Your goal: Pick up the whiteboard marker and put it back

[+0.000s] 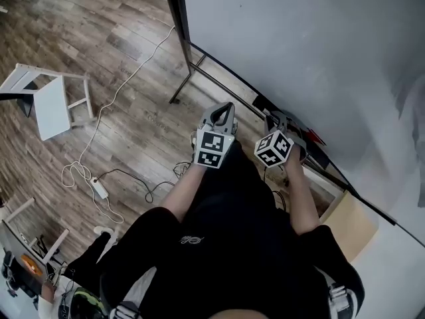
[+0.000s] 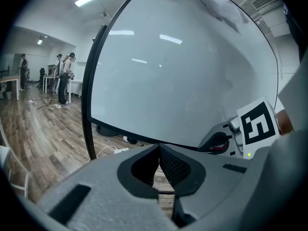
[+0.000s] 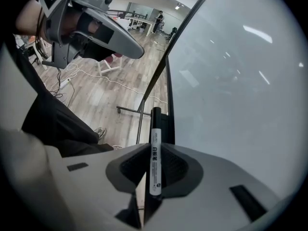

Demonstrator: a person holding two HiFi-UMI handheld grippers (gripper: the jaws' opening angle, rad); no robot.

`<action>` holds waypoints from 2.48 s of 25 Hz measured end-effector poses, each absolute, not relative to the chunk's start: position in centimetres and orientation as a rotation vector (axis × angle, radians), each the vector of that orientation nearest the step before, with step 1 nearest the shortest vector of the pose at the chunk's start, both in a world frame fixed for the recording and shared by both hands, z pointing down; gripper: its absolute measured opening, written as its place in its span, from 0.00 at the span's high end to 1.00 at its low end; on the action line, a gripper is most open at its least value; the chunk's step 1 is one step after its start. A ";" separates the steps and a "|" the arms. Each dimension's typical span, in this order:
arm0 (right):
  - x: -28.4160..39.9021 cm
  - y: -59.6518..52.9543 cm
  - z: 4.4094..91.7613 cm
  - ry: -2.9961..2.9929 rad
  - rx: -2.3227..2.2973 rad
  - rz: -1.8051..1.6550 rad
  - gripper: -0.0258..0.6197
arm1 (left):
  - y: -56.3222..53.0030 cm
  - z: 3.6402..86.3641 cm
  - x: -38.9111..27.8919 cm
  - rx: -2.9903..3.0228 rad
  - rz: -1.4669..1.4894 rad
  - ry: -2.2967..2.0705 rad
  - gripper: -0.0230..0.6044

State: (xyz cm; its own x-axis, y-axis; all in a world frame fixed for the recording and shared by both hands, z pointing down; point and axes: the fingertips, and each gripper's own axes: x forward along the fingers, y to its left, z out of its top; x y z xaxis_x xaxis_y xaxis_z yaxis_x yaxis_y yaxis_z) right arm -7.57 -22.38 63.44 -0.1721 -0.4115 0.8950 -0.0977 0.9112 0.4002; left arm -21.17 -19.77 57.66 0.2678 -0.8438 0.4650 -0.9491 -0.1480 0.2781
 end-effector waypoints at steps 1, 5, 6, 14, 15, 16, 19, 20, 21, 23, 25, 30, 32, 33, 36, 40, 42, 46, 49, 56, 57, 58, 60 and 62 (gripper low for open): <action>-7.5 -22.4 63.6 -1.735 0.384 -0.285 0.88 | -19.9 57.7 -21.1 2.029 0.271 -1.612 0.95; -7.3 -22.6 64.0 -1.747 0.383 -0.249 0.88 | -20.4 58.0 -21.2 2.023 0.281 -1.614 0.95; -7.3 -22.6 64.0 -1.752 0.386 -0.230 0.88 | -20.5 58.1 -21.3 2.019 0.281 -1.615 0.95; -7.3 -22.7 64.1 -1.757 0.368 -0.196 0.88 | -20.8 58.3 -21.0 2.014 0.275 -1.606 0.95; -7.2 -22.7 64.1 -1.756 0.363 -0.198 0.88 | -20.9 58.3 -20.9 2.013 0.274 -1.604 0.95; -7.1 -22.7 64.2 -1.755 0.358 -0.198 0.88 | -21.0 58.3 -20.9 2.013 0.274 -1.603 0.95; -7.1 -22.7 64.2 -1.749 0.347 -0.193 0.88 | -21.0 58.3 -21.0 2.017 0.275 -1.600 0.95; -7.2 -22.8 64.2 -1.745 0.346 -0.196 0.88 | -21.0 58.3 -21.0 2.019 0.275 -1.599 0.95; -7.3 -22.9 64.2 -1.739 0.349 -0.203 0.87 | -21.0 58.3 -21.1 2.022 0.275 -1.597 0.95; -7.4 -23.0 64.0 -1.727 0.361 -0.225 0.82 | -20.8 58.4 -21.3 2.026 0.276 -1.592 0.95; -7.5 -23.0 63.9 -1.724 0.377 -0.236 0.80 | -20.5 58.4 -21.5 2.026 0.279 -1.592 0.95; -7.0 -24.0 62.8 -1.737 0.507 -0.279 0.79 | -20.4 58.1 -20.8 2.044 0.284 -1.564 0.95; -6.6 -24.0 61.9 -1.758 0.574 -0.277 0.79 | -20.3 57.8 -20.2 2.064 0.290 -1.542 0.95; -6.4 -24.0 61.4 -1.771 0.610 -0.270 0.79 | -20.2 57.6 -19.8 2.078 0.291 -1.530 0.95; -5.3 -23.6 59.5 -1.806 0.750 -0.249 0.81 | -20.0 56.8 -18.3 2.133 0.293 -1.485 0.95; -3.0 -22.5 56.5 -1.859 1.003 -0.183 0.87 | -19.6 56.0 -15.8 2.230 0.298 -1.394 0.95; -1.6 -21.5 55.1 -1.889 1.132 -0.129 0.90 | -19.4 55.6 -14.5 2.276 0.306 -1.346 0.95; 1.5 -18.9 52.5 -1.967 1.381 0.010 0.95 | -18.6 54.4 -11.2 2.355 0.306 -1.271 0.95; 3.7 -17.1 50.5 -2.021 1.543 0.084 0.96 | -17.7 53.0 -9.0 2.411 0.302 -1.235 0.95; 7.9 -13.4 47.3 -2.101 1.748 0.097 0.96 | -14.7 50.3 -4.4 2.493 0.283 -1.211 0.95; 8.3 -12.8 46.9 -2.116 1.765 0.102 0.96 | -14.2 49.9 -3.8 2.499 0.277 -1.219 0.95; 8.8 -12.1 46.4 -2.129 1.782 0.106 0.96 | -13.6 49.5 -3.3 2.501 0.270 -1.229 0.95; 10.0 -10.5 45.5 -2.154 1.815 0.112 0.96 | -12.0 48.6 -2.2 2.504 0.255 -1.248 0.95; 11.2 -8.6 44.8 -2.175 1.845 0.110 0.96 | -9.9 47.9 -0.8 2.521 0.249 -1.251 0.95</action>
State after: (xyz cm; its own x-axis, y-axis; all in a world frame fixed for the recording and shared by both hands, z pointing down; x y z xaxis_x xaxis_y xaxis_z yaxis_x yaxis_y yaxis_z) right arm 11.20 -8.57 44.78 -0.1407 -0.9541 0.2645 -0.9759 0.1786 0.1254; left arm -0.78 -9.90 47.91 0.6024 -0.7431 0.2913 -0.7980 -0.5680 0.2013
